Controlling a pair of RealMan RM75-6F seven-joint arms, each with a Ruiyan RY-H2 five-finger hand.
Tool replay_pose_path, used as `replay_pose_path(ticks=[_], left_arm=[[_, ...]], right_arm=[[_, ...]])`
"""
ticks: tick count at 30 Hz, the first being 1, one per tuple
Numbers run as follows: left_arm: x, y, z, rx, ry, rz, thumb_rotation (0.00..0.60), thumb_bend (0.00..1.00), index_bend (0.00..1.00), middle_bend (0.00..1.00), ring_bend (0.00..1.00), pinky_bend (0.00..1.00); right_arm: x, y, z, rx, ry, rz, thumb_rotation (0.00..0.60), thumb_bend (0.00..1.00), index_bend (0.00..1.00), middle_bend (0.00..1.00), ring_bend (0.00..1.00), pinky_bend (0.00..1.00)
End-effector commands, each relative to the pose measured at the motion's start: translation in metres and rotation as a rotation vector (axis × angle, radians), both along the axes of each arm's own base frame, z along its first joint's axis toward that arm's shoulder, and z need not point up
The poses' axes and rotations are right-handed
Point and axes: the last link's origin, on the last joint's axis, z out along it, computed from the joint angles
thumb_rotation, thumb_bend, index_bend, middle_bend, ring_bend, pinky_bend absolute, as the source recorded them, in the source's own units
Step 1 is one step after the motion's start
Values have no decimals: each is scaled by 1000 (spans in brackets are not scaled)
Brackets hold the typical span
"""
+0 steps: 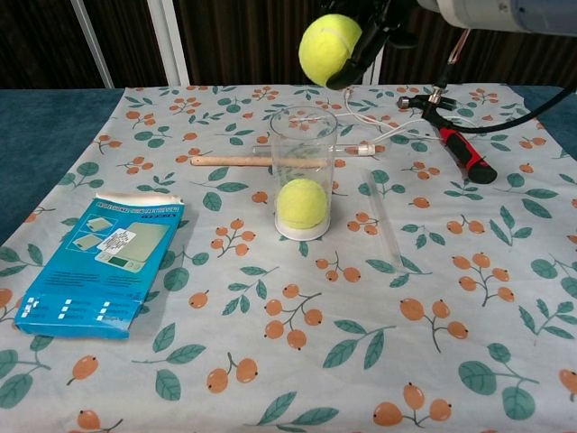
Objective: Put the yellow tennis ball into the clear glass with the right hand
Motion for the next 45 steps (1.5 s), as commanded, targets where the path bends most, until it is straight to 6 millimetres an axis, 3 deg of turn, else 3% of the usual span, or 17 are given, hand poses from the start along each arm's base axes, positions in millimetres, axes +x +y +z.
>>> replay_pose_path(ticks=[1,4,5,7,9,13,16,23,29,32,36,39,43,45], left_arm=[[0,0,0,-2,0,0,600,21,156,0,0,0],[0,0,0,1,0,1,600,21,155,0,0,0],[0,0,0,2,-1,1,600,21,155,0,0,0],[0,0,1,4,-1,2,600,21,155,0,0,0],[-1,0,2,9,-1,3,600,21,154,0,0,0],[-1,0,3,15,4,7,600,21,154,0,0,0],[0,0,3,17,5,7,600,21,154,0,0,0],[-1,0,3,18,7,11,600,21,154,0,0,0],[0,-1,3,22,9,12,600,21,154,0,0,0],[-1,-1,4,25,10,14,600,21,154,0,0,0],[0,-1,3,26,12,14,600,21,154,0,0,0],[0,-1,3,24,13,14,600,21,154,0,0,0],[1,-1,2,24,19,9,600,21,152,0,0,0],[2,-2,1,24,22,7,600,21,151,0,0,0]], right_arm=[[7,6,-9,22,-1,6,600,475,561,413,405,878],[11,9,-15,37,10,16,600,474,503,370,360,877],[12,10,-17,42,15,17,600,474,473,351,341,790],[11,10,-21,51,34,18,600,471,363,277,276,329],[7,10,-24,64,78,17,600,434,266,192,215,22],[6,10,-23,57,107,19,600,337,100,70,154,0],[6,11,-24,71,123,17,600,292,43,20,109,0],[8,9,-10,68,128,-1,600,247,0,0,86,0],[2,5,16,28,95,-30,600,246,0,0,82,0],[-10,0,43,-56,101,-33,600,246,0,0,77,0],[-40,5,82,-190,105,-38,600,245,0,0,77,0],[-73,17,107,-268,116,-45,600,245,0,0,77,0],[-124,47,128,-345,170,-40,600,245,0,0,77,0],[-158,73,133,-377,209,-26,600,246,0,0,77,0]])
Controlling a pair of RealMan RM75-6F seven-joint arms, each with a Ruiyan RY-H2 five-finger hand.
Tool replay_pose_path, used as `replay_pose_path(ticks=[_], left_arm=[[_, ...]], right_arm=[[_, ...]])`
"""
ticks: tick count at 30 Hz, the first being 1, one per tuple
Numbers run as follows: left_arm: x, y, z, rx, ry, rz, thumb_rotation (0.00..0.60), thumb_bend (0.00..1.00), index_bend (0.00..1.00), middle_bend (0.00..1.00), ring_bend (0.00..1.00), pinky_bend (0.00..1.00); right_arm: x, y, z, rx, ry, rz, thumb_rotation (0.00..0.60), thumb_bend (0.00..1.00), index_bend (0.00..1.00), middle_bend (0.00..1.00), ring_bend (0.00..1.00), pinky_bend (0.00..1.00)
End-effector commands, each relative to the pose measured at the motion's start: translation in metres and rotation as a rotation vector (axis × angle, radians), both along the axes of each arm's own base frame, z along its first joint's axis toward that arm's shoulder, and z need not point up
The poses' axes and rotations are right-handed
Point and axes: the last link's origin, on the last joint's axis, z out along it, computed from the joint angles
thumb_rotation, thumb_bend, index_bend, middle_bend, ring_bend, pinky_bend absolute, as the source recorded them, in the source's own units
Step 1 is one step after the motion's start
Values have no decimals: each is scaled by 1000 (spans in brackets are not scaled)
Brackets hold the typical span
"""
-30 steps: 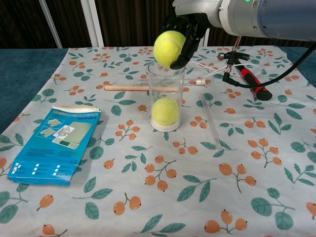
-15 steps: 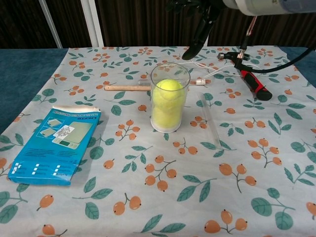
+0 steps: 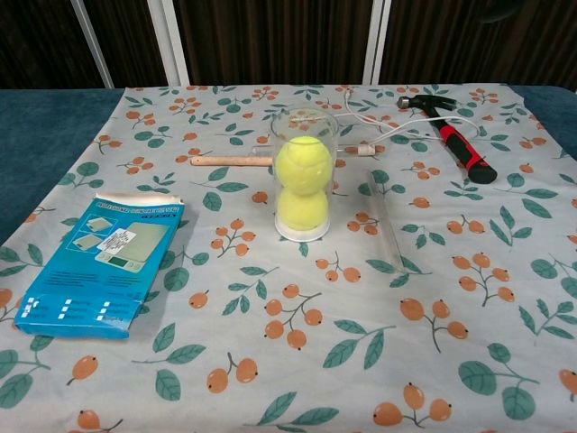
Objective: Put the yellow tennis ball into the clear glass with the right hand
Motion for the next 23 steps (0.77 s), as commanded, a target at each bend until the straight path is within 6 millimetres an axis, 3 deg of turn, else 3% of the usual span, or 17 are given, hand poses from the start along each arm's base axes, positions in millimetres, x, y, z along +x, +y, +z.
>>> replay_pose_path(ticks=[1,4,11,17,23], left_arm=[[0,0,-1,0,2,-1,600,21,151,0,0,0],[0,0,-2,-4,4,2,600,21,149,0,0,0],[0,0,-1,-1,1,-3,600,21,147,0,0,0],[-1,0,1,0,-3,-4,600,21,147,0,0,0],[0,0,-1,-5,8,-7,600,21,147,0,0,0]], right_arm=[[-86,62,27,-98,77,-11,600,245,0,0,77,0],[-121,96,26,-137,89,-19,600,245,0,0,77,0],[-175,154,13,-187,128,-73,600,245,0,0,76,0],[-194,182,3,-194,164,-96,600,245,0,0,75,0],[-187,192,-1,-181,166,-73,600,245,0,0,74,0]])
